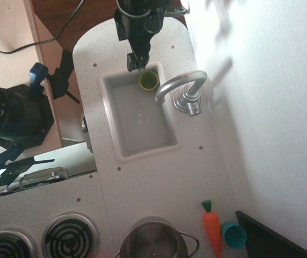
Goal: Turn faucet right
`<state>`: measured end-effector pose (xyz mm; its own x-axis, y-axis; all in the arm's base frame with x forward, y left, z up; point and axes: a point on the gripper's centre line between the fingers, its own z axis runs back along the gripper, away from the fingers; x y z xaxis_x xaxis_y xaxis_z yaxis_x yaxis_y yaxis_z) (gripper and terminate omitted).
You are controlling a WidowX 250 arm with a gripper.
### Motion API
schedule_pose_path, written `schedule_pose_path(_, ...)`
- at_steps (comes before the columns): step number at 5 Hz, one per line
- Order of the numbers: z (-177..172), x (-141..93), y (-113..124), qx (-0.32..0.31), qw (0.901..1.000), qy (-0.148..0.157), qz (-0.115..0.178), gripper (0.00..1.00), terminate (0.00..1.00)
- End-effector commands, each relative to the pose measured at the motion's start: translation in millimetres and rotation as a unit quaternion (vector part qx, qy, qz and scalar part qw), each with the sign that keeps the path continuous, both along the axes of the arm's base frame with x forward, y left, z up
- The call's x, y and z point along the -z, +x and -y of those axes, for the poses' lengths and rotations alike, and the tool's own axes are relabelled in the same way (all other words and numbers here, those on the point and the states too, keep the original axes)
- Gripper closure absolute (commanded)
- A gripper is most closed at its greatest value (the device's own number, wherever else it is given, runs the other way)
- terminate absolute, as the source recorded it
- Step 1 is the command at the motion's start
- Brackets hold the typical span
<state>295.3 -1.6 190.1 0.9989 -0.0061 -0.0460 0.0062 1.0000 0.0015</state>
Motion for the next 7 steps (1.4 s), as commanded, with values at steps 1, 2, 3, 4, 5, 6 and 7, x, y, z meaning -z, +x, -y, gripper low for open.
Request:
schedule_pose_path(1, 0.0, 0.0, 0.0, 0.0, 1.0, 0.0, 0.0, 0.0, 0.0)
schedule_pose_path(2, 0.2, 12.6, 4.9, 0.006, 0.9964, -0.027, -0.08, 0.0, 0.0)
schedule_pose_path(3, -4.1, 21.8, -6.4, -0.019, 0.9919, -0.02, -0.124, 0.0, 0.0)
schedule_pose_path(4, -8.2, 26.6, -2.7, -0.028, 0.9988, -0.002, -0.04, 0.0, 0.0)
schedule_pose_path(5, -0.7, 16.6, -13.6, -0.075, 0.9914, 0.082, 0.069, 0.0, 0.0)
schedule_pose_path(6, 7.1, 6.9, -13.0, -0.056, 0.9704, 0.154, 0.177, 0.0, 0.0)
schedule_pose_path(7, 11.8, 11.6, 8.3, -0.042, 0.9774, 0.145, 0.148, 0.0, 0.0)
